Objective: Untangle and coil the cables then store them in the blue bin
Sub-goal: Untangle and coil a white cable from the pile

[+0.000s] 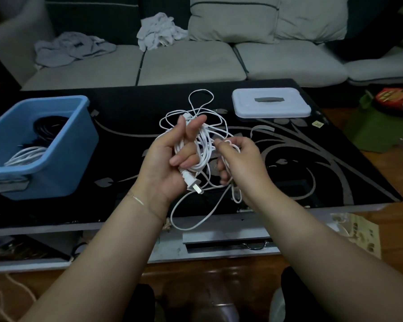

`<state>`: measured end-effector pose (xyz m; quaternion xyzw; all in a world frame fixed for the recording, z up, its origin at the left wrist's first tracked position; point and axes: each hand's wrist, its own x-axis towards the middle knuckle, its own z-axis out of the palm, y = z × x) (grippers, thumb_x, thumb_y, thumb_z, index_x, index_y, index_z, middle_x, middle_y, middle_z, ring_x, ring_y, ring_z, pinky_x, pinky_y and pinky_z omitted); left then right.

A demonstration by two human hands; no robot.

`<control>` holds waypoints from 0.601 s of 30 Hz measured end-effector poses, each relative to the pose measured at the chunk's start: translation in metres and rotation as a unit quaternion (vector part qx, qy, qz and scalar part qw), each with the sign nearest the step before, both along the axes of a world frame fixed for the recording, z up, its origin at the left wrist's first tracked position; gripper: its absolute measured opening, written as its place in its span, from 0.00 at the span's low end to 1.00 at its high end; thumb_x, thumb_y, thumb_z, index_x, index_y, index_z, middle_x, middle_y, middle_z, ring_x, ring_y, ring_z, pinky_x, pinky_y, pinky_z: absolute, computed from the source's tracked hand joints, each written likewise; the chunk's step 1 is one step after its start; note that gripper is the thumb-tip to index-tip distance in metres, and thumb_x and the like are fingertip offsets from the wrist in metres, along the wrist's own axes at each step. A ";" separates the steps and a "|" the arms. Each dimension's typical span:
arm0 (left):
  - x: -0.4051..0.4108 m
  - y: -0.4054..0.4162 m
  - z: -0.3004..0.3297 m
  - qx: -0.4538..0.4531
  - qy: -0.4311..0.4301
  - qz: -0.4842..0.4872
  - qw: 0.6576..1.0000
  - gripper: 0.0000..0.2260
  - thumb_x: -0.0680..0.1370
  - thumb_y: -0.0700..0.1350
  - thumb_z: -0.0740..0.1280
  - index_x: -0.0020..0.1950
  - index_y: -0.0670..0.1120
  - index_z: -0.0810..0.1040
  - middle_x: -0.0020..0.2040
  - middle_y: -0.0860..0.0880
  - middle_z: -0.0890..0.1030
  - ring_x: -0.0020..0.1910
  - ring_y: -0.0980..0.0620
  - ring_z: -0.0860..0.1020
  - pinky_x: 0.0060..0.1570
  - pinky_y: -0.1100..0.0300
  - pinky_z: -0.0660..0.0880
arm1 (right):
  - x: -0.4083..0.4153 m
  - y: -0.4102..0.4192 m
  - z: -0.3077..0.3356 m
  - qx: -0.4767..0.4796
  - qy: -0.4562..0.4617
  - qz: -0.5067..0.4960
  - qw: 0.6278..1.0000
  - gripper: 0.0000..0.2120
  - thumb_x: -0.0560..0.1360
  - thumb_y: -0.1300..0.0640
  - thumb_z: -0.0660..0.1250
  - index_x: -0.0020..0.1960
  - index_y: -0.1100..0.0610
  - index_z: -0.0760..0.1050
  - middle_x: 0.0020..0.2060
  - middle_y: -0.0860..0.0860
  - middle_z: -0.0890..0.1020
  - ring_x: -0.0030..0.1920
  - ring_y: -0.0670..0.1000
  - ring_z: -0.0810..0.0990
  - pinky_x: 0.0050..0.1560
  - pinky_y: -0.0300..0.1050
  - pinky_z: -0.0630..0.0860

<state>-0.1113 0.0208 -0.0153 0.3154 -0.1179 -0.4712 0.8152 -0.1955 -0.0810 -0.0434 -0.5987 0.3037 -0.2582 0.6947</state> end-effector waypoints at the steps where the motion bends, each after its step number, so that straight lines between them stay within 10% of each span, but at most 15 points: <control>1: 0.002 0.001 0.001 0.013 -0.013 0.003 1.000 0.13 0.81 0.47 0.56 0.59 0.40 0.72 0.27 0.55 0.78 0.13 0.58 0.61 0.16 0.71 0.55 | 0.001 -0.001 -0.001 -0.026 0.008 -0.016 0.999 0.13 0.76 0.53 0.68 0.54 0.56 0.68 0.29 0.50 0.74 0.21 0.44 0.68 0.21 0.35 0.64; 11: 0.024 0.021 0.004 0.197 -0.212 0.010 0.957 0.19 0.80 0.58 0.57 0.37 0.46 0.70 0.17 0.54 0.59 0.13 0.59 0.55 0.18 0.71 0.52 | -0.007 -0.023 0.003 -0.267 0.048 0.019 0.962 0.08 0.76 0.55 0.68 0.39 0.51 0.74 0.34 0.44 0.78 0.35 0.42 0.75 0.40 0.40 0.72; 15: 0.026 0.025 0.005 0.293 -0.359 0.034 0.885 0.23 0.79 0.62 0.56 0.33 0.46 0.65 0.19 0.51 0.60 0.16 0.55 0.55 0.23 0.68 0.52 | -0.008 -0.022 0.012 -0.048 -0.116 0.054 0.991 0.09 0.81 0.58 0.59 0.42 0.55 0.72 0.30 0.47 0.77 0.27 0.46 0.75 0.30 0.38 0.74; 18: 0.025 0.024 0.002 0.314 -0.404 0.043 0.858 0.24 0.79 0.62 0.56 0.30 0.48 0.62 0.20 0.51 0.61 0.18 0.55 0.57 0.24 0.65 0.52 | -0.009 -0.017 0.018 0.122 -0.153 0.102 0.975 0.13 0.83 0.52 0.53 0.41 0.54 0.66 0.30 0.50 0.71 0.19 0.44 0.62 0.19 0.31 0.58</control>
